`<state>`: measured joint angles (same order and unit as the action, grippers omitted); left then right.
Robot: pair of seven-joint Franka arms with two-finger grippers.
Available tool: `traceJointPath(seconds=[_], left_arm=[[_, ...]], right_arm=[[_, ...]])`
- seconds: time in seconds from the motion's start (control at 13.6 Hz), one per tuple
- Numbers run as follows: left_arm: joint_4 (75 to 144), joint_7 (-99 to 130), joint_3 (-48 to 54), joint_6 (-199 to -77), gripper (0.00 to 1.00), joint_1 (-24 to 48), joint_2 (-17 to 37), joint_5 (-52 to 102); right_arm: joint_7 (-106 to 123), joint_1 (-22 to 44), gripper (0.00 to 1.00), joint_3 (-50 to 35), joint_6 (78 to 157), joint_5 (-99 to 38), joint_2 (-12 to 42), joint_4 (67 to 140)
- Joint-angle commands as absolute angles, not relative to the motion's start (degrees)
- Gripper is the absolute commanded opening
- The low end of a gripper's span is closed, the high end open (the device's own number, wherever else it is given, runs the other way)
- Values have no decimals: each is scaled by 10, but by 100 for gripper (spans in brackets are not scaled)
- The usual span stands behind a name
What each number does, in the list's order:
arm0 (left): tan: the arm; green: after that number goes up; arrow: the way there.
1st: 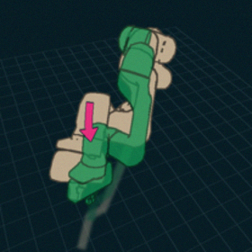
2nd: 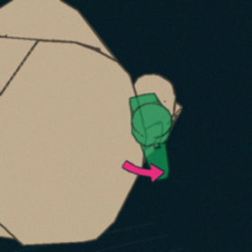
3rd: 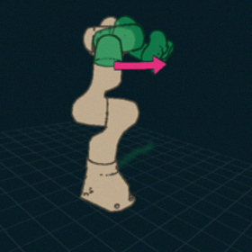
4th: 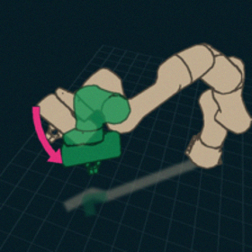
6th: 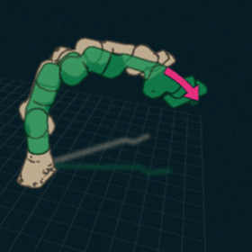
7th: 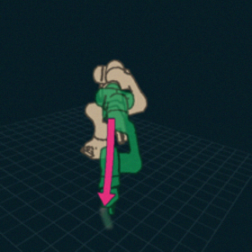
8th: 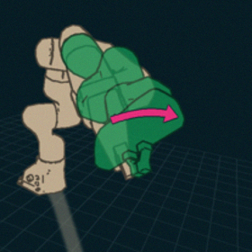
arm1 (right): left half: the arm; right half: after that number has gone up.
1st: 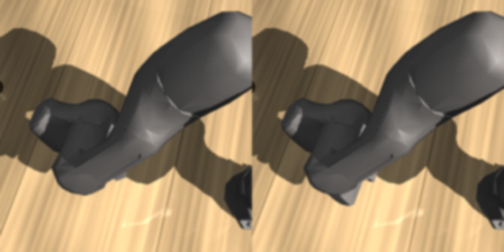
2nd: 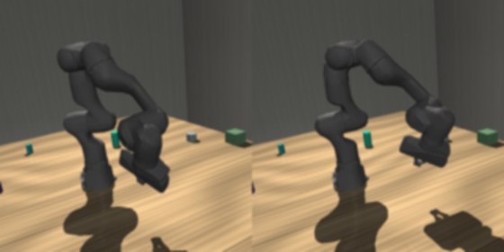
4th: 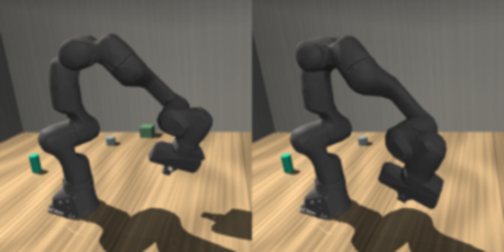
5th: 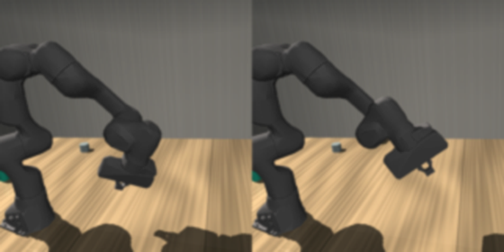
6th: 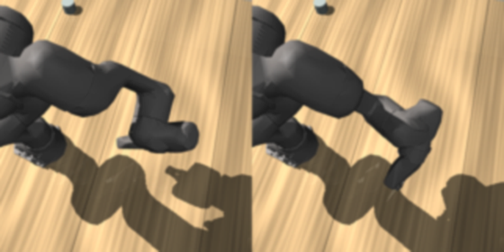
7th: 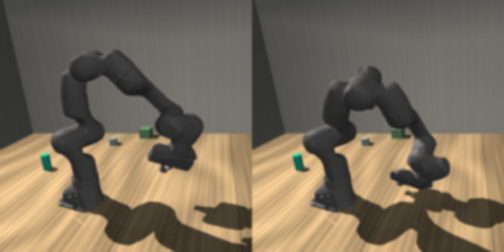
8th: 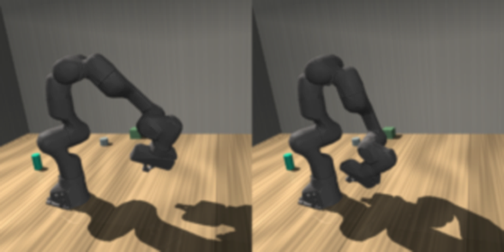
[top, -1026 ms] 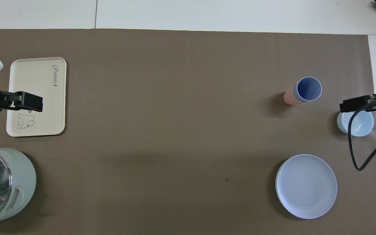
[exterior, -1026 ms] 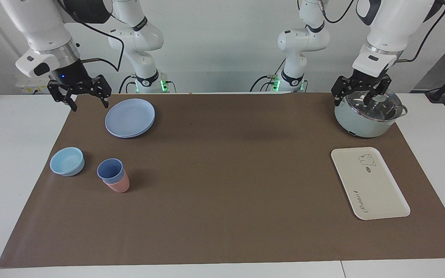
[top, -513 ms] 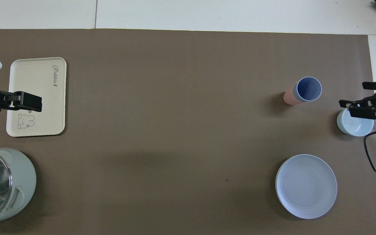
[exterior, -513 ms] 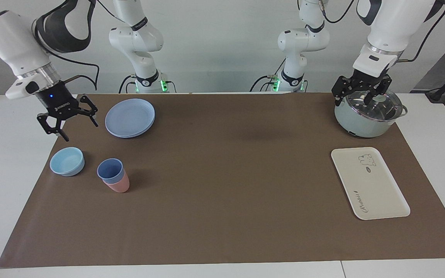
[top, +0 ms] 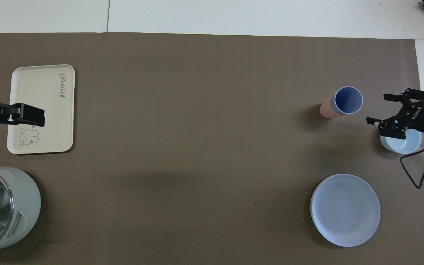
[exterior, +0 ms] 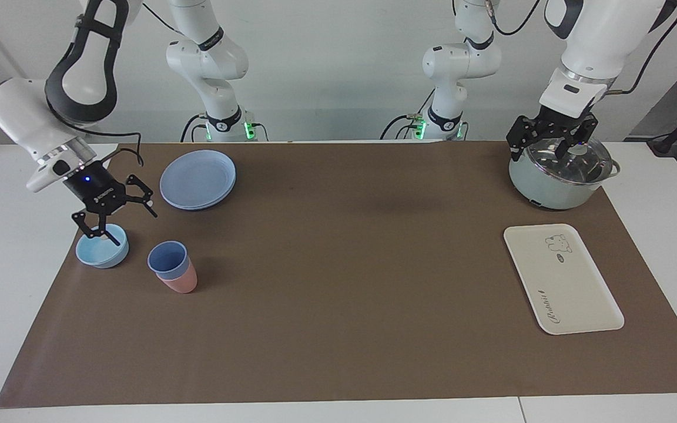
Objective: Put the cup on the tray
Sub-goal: 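Move the right gripper toward the nested pink and blue cups, then close the right gripper around the nested pink and blue cups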
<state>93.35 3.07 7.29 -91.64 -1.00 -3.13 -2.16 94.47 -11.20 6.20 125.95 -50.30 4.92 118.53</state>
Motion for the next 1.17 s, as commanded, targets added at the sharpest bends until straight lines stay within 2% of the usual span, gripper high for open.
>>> traceJointPath(seconds=[0.0, 0.22, 0.37, 0.66, 1.1], left_arm=[[943, 26, 72, -911, 100, -14, -43, -12], [943, 26, 72, -911, 100, -14, -43, -12], [943, 26, 72, -911, 100, -14, -43, -12], [943, 26, 72, -911, 100, -14, -43, -12], [943, 26, 72, -911, 100, -15, -43, -12]], right_arm=[[1029, -129, 100, 56, 1239, -567, 78, 1186], [1068, -146, 100, 55, 1226, -588, 96, 1193], [1125, -144, 100, 55, 1224, -651, 118, 1194], [1242, -154, 100, 55, 1180, -757, 179, 1193], [1286, -128, 100, 54, 1187, -880, 206, 1193]])
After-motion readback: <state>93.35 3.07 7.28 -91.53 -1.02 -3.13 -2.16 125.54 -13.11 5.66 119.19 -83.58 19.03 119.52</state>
